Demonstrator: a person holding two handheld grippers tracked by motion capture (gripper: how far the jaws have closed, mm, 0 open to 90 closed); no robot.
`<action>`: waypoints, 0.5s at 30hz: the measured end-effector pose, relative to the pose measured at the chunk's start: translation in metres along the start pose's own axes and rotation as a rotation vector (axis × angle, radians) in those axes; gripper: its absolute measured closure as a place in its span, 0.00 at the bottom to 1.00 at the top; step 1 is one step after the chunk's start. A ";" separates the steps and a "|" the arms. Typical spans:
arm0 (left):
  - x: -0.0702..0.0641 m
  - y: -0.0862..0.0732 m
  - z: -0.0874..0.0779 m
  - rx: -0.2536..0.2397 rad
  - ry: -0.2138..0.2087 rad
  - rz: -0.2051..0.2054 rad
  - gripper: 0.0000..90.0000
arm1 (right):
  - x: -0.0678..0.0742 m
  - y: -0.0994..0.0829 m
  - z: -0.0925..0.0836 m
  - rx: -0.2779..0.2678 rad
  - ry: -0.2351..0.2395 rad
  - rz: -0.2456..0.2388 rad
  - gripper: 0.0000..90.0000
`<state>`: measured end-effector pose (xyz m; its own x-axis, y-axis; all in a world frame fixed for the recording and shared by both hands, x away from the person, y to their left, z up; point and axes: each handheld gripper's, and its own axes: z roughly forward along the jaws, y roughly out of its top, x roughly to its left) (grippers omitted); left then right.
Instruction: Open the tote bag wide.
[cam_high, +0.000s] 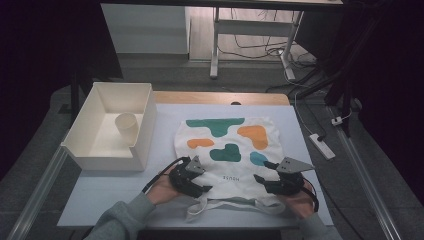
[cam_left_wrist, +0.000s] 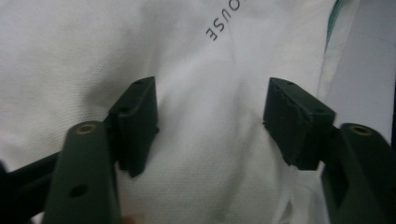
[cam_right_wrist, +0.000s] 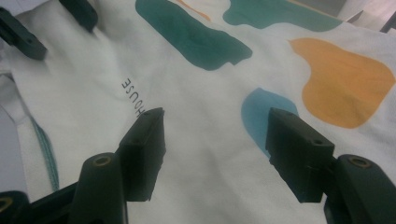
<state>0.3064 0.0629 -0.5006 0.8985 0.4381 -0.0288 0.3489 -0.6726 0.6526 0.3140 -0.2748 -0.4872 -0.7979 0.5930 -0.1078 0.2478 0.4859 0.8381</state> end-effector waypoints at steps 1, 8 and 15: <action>0.000 0.000 0.001 0.004 -0.003 0.000 0.46 | 0.000 0.000 0.000 -0.003 0.002 0.003 0.42; -0.001 0.000 0.011 0.065 0.083 0.032 0.78 | 0.011 0.013 -0.003 -0.030 0.015 -0.025 0.43; 0.005 -0.003 0.012 0.064 0.081 0.020 0.94 | 0.024 0.024 -0.001 -0.024 0.060 -0.030 0.44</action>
<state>0.3130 0.0593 -0.5117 0.8817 0.4695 0.0470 0.3499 -0.7175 0.6023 0.3003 -0.2497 -0.4696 -0.8363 0.5388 -0.1015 0.2109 0.4869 0.8476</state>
